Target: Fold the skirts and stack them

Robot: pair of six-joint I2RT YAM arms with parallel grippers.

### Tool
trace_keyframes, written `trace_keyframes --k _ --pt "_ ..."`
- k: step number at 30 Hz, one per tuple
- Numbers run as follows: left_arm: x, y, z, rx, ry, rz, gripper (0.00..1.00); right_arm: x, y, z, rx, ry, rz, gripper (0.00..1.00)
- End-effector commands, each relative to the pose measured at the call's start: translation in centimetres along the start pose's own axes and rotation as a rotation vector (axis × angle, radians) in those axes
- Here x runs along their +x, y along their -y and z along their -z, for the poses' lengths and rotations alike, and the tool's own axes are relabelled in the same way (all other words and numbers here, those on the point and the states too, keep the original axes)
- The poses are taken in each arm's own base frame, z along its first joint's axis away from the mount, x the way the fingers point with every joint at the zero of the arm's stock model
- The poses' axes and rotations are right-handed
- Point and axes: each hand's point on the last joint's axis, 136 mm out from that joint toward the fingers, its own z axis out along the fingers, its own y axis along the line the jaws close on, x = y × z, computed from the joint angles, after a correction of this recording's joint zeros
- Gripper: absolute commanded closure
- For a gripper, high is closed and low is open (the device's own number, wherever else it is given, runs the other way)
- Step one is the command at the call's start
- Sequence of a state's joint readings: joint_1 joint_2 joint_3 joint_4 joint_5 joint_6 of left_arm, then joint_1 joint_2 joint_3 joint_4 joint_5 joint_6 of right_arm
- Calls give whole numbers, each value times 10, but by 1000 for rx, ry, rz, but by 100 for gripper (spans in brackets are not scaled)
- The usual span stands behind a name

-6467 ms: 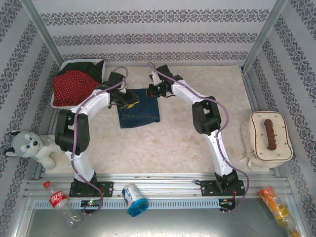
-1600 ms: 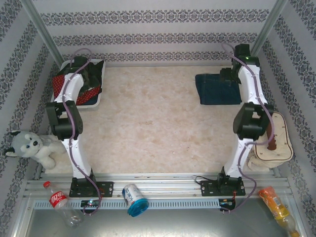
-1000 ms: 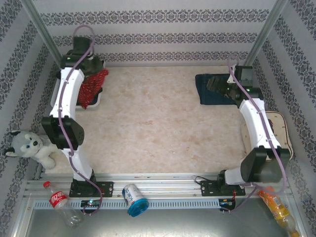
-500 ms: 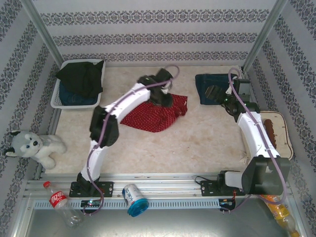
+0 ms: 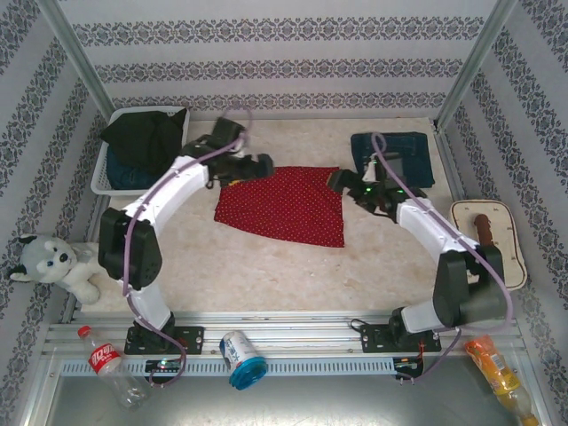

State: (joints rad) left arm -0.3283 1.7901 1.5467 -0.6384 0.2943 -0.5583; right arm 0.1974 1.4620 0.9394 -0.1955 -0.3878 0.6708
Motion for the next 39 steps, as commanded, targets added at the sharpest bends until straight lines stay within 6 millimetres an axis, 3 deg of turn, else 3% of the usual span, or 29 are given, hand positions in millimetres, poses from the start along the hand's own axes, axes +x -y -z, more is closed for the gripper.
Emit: trace_keyframes --k 1,6,10,15,17,19,21,24,26,29,33,39 --pt "24 -47 -51 -49 -115 145 0 27 -20 -27 -29 -89 -74 2" --pt "54 -66 -80 -63 -197 217 0 72 -17 -66 4 -213 -153 2" --pt "86 -55 -91 -14 -243 267 0 80 6 -90 73 -262 -151 3" --pt "121 -7 -81 102 -262 291 0 51 5 -127 81 -317 -15 5" --pt "126 20 -67 178 -235 298 0 24 -9 -141 73 -301 58 5" --pt "120 32 -48 205 -183 288 0 -3 -28 -145 57 -265 121 5" --pt "107 19 -25 143 -97 283 0 -21 -42 -140 59 -226 169 5" --pt "90 -28 7 -25 38 289 0 -25 -54 -128 52 -174 249 5" --pt "85 -67 22 -142 72 288 0 -10 -58 -121 41 -185 271 6" --pt "84 -104 31 -308 55 187 0 22 -60 -114 40 -218 285 7" --pt "83 -132 30 -395 -6 152 3 72 -75 -107 6 -249 468 12" --pt "77 -156 26 -277 30 374 4 159 -96 -112 2 -424 987 25"
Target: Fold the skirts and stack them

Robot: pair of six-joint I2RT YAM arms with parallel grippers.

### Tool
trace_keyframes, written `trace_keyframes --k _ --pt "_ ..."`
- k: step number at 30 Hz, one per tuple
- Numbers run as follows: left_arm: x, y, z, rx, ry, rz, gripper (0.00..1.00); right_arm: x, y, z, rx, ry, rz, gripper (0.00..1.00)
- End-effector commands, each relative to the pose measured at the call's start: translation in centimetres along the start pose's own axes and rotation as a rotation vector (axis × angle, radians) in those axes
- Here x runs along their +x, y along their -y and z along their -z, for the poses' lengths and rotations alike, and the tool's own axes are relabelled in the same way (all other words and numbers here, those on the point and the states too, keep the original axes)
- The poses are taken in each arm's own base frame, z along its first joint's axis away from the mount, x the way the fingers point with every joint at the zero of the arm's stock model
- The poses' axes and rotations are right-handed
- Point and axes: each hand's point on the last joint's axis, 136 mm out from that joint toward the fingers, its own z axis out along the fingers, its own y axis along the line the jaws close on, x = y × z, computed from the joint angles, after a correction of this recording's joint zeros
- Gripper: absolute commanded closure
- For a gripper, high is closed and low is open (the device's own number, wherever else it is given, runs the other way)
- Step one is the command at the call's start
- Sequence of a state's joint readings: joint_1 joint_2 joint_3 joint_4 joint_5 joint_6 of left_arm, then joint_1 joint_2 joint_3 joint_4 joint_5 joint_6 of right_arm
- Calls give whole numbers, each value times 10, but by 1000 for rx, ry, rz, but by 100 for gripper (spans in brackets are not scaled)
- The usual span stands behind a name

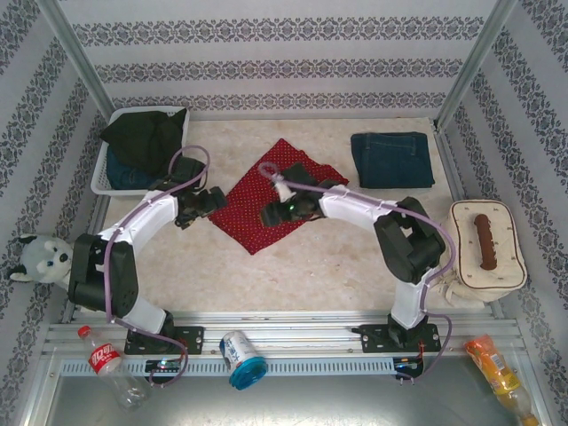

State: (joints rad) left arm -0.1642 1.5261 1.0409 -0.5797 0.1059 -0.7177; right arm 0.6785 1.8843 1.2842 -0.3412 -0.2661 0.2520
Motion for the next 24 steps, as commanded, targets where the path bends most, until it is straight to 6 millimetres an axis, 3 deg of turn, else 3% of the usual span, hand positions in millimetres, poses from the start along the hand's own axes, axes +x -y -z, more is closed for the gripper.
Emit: trace_keyframes --k 1,10,17,20,24 --pt "-2 -10 4 50 -3 71 4 17 -24 -14 45 -88 335 26" --pt "0 -43 12 50 29 158 2 11 -60 -34 61 -145 502 43" --pt "0 -57 15 64 34 200 1 13 -65 -47 67 -183 510 54" --pt "0 -60 16 68 38 204 1 18 -75 -50 28 -194 526 54" --pt "0 -63 16 67 39 209 1 19 -70 -56 74 -201 512 56"
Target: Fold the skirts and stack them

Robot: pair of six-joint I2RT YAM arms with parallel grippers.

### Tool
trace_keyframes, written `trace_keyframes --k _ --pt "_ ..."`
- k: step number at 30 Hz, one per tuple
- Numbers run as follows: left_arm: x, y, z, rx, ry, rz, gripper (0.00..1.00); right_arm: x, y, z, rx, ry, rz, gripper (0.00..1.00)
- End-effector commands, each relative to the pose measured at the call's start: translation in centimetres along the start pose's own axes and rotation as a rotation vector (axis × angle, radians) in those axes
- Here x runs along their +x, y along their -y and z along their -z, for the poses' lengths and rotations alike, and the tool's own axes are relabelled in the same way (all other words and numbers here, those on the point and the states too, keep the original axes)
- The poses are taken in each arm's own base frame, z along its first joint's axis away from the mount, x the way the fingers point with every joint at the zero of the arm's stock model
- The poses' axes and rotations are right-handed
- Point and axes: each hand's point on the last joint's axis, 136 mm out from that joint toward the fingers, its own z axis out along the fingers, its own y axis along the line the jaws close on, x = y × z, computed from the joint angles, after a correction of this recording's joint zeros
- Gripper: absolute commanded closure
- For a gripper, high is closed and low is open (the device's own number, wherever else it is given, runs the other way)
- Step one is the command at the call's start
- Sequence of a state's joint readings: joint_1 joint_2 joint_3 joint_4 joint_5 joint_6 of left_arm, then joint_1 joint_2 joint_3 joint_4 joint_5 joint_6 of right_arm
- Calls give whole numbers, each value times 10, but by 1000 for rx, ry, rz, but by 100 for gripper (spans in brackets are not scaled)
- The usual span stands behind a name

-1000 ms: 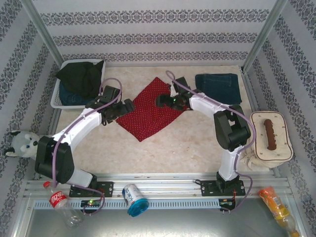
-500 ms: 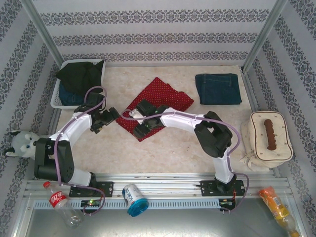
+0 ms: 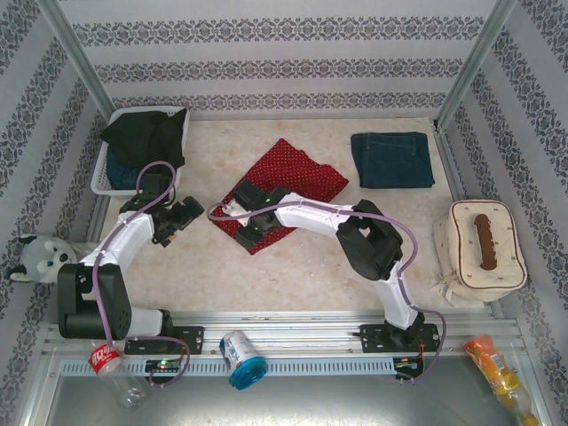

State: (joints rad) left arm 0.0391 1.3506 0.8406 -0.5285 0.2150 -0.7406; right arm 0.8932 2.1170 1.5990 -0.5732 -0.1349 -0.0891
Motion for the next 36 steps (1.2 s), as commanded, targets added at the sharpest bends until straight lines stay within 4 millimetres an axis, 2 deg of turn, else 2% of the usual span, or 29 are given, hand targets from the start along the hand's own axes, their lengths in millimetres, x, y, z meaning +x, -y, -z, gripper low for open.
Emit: trace_keyframes --k 1,5,12,19,23,30,33,36 --pt "-3 -2 3 24 18 8 1 0 2 -7 37 -26 5 57" --pt "-2 -4 1 27 12 10 1 -1 5 -9 54 -29 -7 61" --pt "0 -4 -1 43 6 12 0 -3 1 -12 71 -42 15 61" --pt "1 -2 0 55 -2 -8 0 -6 7 -7 180 -19 9 89" --pt "1 -1 2 61 1 -22 0 -13 22 16 296 42 -20 100" --pt "2 13 9 128 -8 -72 0 -19 54 92 507 224 -104 100" --pt "3 18 16 119 8 -117 0 -10 73 123 536 317 -219 100" --pt "5 32 26 146 37 -185 0 12 96 135 504 381 -385 100"
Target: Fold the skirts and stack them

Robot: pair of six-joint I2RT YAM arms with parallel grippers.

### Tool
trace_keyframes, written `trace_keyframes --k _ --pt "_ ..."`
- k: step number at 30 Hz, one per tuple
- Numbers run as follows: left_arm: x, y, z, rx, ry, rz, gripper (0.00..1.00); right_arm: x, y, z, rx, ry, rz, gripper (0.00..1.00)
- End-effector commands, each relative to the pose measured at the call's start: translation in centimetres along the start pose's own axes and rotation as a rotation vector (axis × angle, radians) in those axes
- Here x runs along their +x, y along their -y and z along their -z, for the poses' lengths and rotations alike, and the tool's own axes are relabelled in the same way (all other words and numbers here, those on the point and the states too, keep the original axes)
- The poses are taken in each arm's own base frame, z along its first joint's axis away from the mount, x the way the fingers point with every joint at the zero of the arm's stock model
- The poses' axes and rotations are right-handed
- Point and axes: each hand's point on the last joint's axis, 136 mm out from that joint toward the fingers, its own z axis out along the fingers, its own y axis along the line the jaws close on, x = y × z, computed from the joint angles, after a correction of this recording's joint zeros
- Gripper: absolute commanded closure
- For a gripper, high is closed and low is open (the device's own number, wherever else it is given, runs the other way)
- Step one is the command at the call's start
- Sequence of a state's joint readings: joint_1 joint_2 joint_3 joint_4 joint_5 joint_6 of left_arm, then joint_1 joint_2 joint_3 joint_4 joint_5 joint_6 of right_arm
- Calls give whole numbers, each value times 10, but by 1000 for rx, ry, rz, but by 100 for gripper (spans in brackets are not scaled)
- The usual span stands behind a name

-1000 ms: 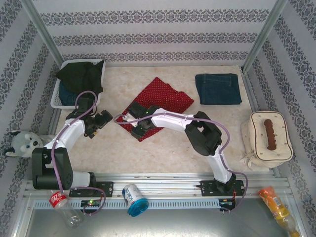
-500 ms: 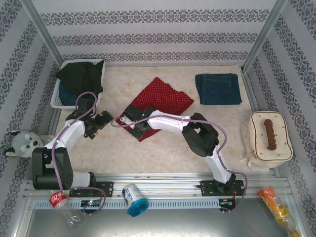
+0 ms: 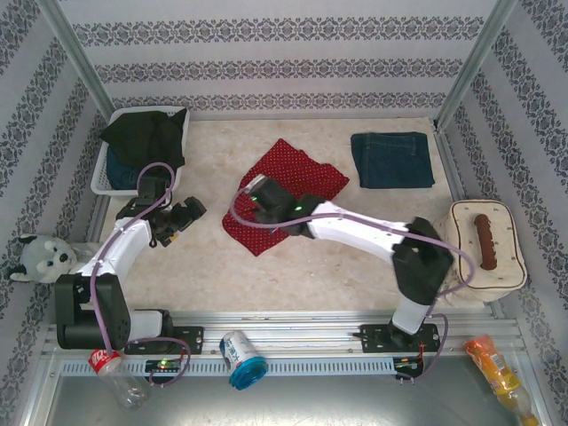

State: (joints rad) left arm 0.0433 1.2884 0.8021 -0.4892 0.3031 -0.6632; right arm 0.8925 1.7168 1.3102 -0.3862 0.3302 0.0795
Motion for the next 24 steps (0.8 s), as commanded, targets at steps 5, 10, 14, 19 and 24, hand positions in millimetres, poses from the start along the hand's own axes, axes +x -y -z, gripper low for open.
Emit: trace_keyframes --k 5,10,14,19,24 --pt "6 54 22 77 59 -245 0 70 100 -24 36 -33 -593 100" --pt "32 83 10 69 6 -426 0 103 127 -46 -23 -101 -772 100" --pt "62 104 -6 105 -73 -531 0 109 134 -50 -16 -131 -785 100" --pt "110 116 -26 121 -160 -703 7 108 136 -52 -17 -129 -801 100" --pt "157 112 -54 56 -260 -791 16 107 136 -53 -22 -129 -816 100"
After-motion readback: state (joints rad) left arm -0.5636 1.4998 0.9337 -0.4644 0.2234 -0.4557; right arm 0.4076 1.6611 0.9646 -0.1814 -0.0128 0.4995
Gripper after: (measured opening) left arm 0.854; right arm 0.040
